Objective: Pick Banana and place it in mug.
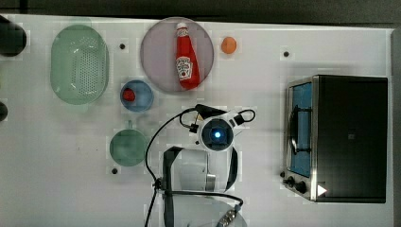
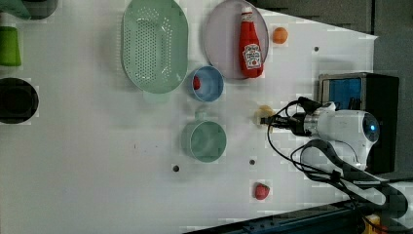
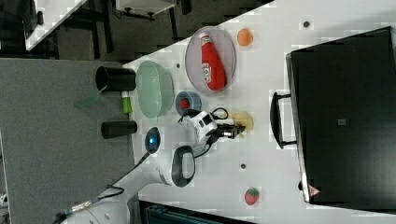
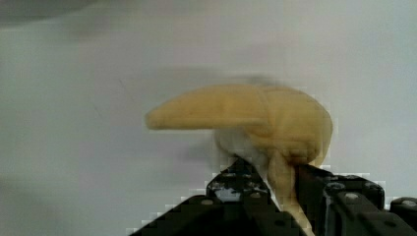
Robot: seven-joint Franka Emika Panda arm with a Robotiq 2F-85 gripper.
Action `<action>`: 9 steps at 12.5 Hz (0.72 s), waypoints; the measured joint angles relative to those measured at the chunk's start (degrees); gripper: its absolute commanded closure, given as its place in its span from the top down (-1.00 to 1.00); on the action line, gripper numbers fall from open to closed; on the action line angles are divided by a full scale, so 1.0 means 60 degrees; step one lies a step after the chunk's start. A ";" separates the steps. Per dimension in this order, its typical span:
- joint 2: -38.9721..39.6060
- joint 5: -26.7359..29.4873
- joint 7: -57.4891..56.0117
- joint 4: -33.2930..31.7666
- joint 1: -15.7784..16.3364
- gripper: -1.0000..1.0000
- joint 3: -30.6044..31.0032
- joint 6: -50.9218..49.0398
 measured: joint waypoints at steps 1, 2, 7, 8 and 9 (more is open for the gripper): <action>-0.0170 -0.0090 0.0005 -0.0056 -0.0013 -0.46 -0.0022 -0.0037; -0.0459 -0.0313 0.0000 -0.0093 -0.0018 -0.45 -0.0117 -0.0336; -0.3464 -0.0205 0.0000 -0.0075 0.0071 -0.46 -0.0158 -0.3632; -0.4117 -0.0143 0.0000 0.0205 0.0079 -0.45 -0.0183 -0.4453; -0.4771 -0.0023 0.0000 0.0522 0.0021 -0.45 -0.0170 -0.5260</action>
